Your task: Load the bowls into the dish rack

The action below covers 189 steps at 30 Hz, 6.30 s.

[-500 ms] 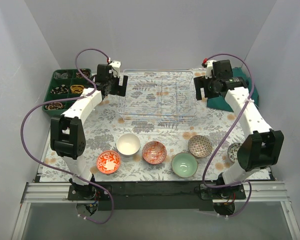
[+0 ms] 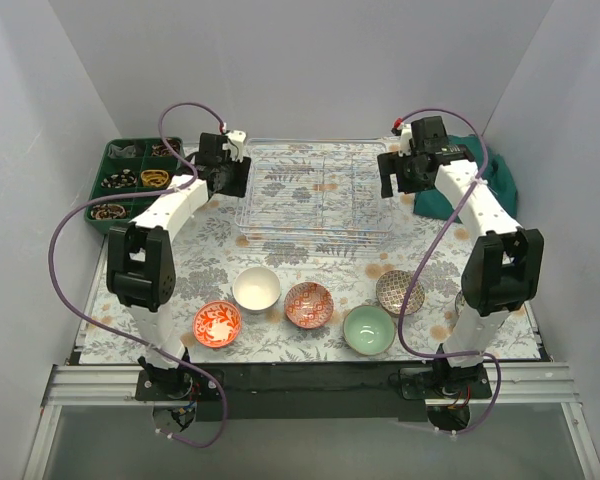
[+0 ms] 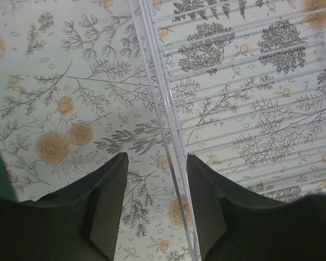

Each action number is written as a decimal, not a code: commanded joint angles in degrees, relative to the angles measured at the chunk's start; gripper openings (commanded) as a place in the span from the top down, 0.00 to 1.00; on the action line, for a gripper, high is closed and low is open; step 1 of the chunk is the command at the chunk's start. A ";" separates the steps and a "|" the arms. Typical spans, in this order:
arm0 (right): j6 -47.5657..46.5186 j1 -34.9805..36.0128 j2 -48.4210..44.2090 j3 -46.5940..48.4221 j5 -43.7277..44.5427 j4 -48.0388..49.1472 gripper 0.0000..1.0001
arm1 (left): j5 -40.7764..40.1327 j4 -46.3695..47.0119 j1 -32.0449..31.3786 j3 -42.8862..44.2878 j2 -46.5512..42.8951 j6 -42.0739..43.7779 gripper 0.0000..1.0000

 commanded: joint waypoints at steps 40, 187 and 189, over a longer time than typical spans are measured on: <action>-6.70 0.71 26.77 32.49 9.82 5.37 0.58 | 15.27 -7.85 -4.94 -3.14 -7.80 -4.98 0.39; -73.31 36.22 -34.94 -69.11 7.98 42.46 0.99 | 10.70 -7.41 18.53 -28.63 -34.52 -11.22 0.15; -75.59 36.13 -36.59 -69.11 5.80 41.68 0.99 | 10.61 -7.50 18.53 -28.98 -34.87 -11.22 0.15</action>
